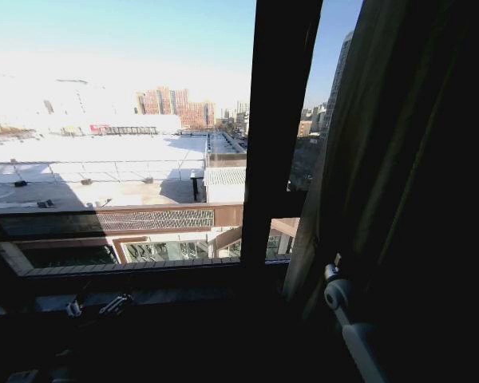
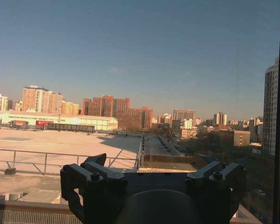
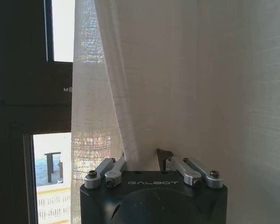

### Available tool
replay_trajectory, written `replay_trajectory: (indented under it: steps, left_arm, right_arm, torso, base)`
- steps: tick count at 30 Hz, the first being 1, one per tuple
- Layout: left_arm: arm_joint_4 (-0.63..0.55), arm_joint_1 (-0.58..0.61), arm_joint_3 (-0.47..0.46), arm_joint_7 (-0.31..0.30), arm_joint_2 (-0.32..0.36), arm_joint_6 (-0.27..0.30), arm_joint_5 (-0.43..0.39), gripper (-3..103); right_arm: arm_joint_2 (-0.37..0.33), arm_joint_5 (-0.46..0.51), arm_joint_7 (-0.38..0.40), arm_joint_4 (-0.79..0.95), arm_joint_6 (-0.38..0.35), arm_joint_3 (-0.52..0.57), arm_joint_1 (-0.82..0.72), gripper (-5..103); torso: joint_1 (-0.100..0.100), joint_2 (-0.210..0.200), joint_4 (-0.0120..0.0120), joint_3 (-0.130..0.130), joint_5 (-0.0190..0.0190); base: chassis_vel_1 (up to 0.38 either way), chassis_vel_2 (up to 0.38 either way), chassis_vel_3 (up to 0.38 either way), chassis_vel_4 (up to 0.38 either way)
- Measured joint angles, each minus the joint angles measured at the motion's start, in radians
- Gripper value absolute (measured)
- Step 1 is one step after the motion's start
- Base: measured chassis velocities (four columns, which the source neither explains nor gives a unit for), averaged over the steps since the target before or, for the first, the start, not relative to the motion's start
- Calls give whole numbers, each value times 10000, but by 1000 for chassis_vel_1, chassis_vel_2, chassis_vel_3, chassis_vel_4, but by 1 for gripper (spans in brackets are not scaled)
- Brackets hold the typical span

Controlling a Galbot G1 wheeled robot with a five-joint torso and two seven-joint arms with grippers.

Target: Open the curtains by pulling them apart, changing their state from closed to fully open.

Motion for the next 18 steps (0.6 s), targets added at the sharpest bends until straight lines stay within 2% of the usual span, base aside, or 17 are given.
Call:
replay_trajectory:
  steps: [3, 4, 5, 7, 9, 18]
  left_arm:
    - [-52, -39, -8, -4, -1, 10, -23, 100]
    - [-52, -39, -8, -4, -1, 10, -23, 100]
    - [-62, -40, 3, -4, -23, 11, -26, 100]
    - [-69, -40, 20, -4, -42, 12, -27, 100]
    - [-82, -40, 40, -4, -62, 13, -27, 100]
    - [-66, -60, 67, 0, -102, 13, -29, 100]
  right_arm:
    - [-102, 36, -164, 187, 38, -45, -43, 13]
    - [-102, 36, -164, 187, 38, -45, -43, 13]
    - [-127, 47, -249, 269, 97, -49, -95, 8]
    - [-144, 50, -332, 346, 175, -51, -167, 8]
    - [-155, 48, -477, 461, 261, -47, -320, 1]
    - [-201, 42, -711, 617, 306, 20, -612, 0]
  torso:
    - [0, 0, 1, -1, -1]
    - [0, 0, 1, -1, -1]
    - [0, 0, 1, -1, -1]
    - [-1, 0, 1, 0, -1]
    - [0, 0, 1, -1, 0]
    - [-1, 0, 0, -1, -1]
  base:
    - [0, 0, 0, 0]
    - [0, 0, 0, 0]
    - [0, 0, 0, 0]
    - [0, 0, 0, 0]
    - [0, 0, 0, 0]
    - [0, 0, 0, 0]
